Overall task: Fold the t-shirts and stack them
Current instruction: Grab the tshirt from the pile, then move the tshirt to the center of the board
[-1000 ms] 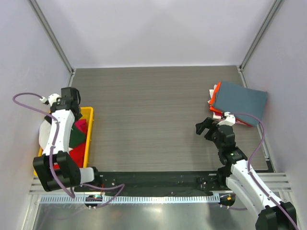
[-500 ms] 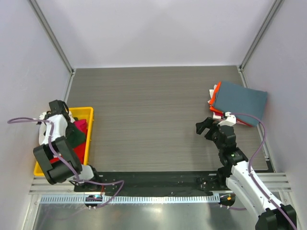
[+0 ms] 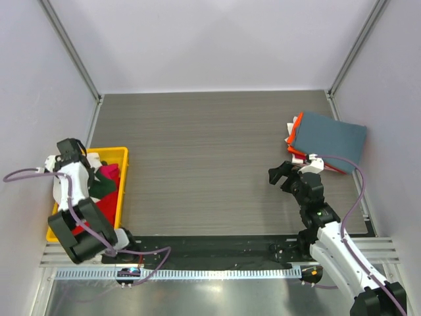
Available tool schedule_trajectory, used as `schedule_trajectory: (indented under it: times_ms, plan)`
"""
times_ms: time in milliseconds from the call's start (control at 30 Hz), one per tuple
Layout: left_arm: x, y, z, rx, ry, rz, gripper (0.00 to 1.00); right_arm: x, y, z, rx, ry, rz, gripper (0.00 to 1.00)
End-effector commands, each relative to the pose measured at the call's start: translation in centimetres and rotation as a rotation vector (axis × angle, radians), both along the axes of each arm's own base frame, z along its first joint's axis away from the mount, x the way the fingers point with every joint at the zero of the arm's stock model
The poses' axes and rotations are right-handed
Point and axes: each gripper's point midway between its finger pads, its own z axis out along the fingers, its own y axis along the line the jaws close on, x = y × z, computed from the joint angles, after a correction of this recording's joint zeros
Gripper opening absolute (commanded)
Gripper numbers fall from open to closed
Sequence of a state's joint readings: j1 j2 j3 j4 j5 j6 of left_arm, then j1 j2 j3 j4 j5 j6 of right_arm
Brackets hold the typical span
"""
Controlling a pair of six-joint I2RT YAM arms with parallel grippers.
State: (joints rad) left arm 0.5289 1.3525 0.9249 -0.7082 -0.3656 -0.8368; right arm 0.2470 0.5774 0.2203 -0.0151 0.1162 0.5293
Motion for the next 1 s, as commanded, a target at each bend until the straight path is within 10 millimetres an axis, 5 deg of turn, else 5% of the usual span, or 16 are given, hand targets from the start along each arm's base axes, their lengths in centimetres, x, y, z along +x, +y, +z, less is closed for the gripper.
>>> schedule_trajectory:
  times_ms: [0, 67, 233, 300, 333, 467, 600, 700, 767, 867, 900, 967]
  plan:
    - [0.8, -0.4, 4.7, 0.047, -0.208, 0.036, 0.00, 0.7, 0.3, 2.0, 0.026, -0.065, -0.002, 0.99]
    - [1.5, -2.3, 6.3, 0.007, -0.294, 0.032, 0.00, 0.6, 0.3, 1.8, 0.025, -0.059, 0.001, 0.99]
    - [3.1, -6.7, 15.9, 0.039, -0.655, -0.021, 0.00, 0.7, 0.4, 1.8, 0.025, -0.057, 0.005, 0.98]
    - [3.3, -8.6, 18.2, -0.018, -0.698, -0.056, 0.00, 0.7, 0.4, 1.8, 0.026, -0.057, 0.005, 0.99]
    - [3.5, -9.3, 21.1, -0.032, -0.761, -0.076, 0.00, 0.6, 0.4, 1.8, 0.027, -0.057, 0.006, 0.98]
    - [4.5, -15.1, 27.2, -0.233, -0.987, -0.237, 0.00, 0.7, 0.5, 1.9, 0.026, -0.060, 0.010, 0.98]
    - [6.1, -22.2, 30.4, -0.506, -1.150, -0.420, 0.00, 0.7, 0.6, 1.8, 0.025, -0.056, 0.013, 0.98]
    - [6.0, -25.7, 36.1, -0.477, -1.222, -0.570, 0.00, 0.7, 0.5, 1.8, 0.024, -0.056, 0.012, 0.98]
    - [6.3, -27.6, 37.7, -0.476, -1.231, -0.639, 0.00, 0.7, 0.6, 1.8, 0.024, -0.057, 0.016, 0.98]
    - [7.7, -33.6, 38.5, -0.602, -1.205, -0.784, 0.00, 0.8, 0.5, 1.8, 0.024, -0.059, 0.012, 0.98]
    - [8.4, -37.1, 37.3, -0.669, -1.149, -0.851, 0.00, 0.8, 0.5, 1.8, 0.027, -0.058, 0.011, 0.98]
    - [8.3, -40.6, 36.8, -0.702, -1.116, -0.943, 0.00, 0.8, 0.5, 1.8, 0.025, -0.056, 0.012, 0.98]
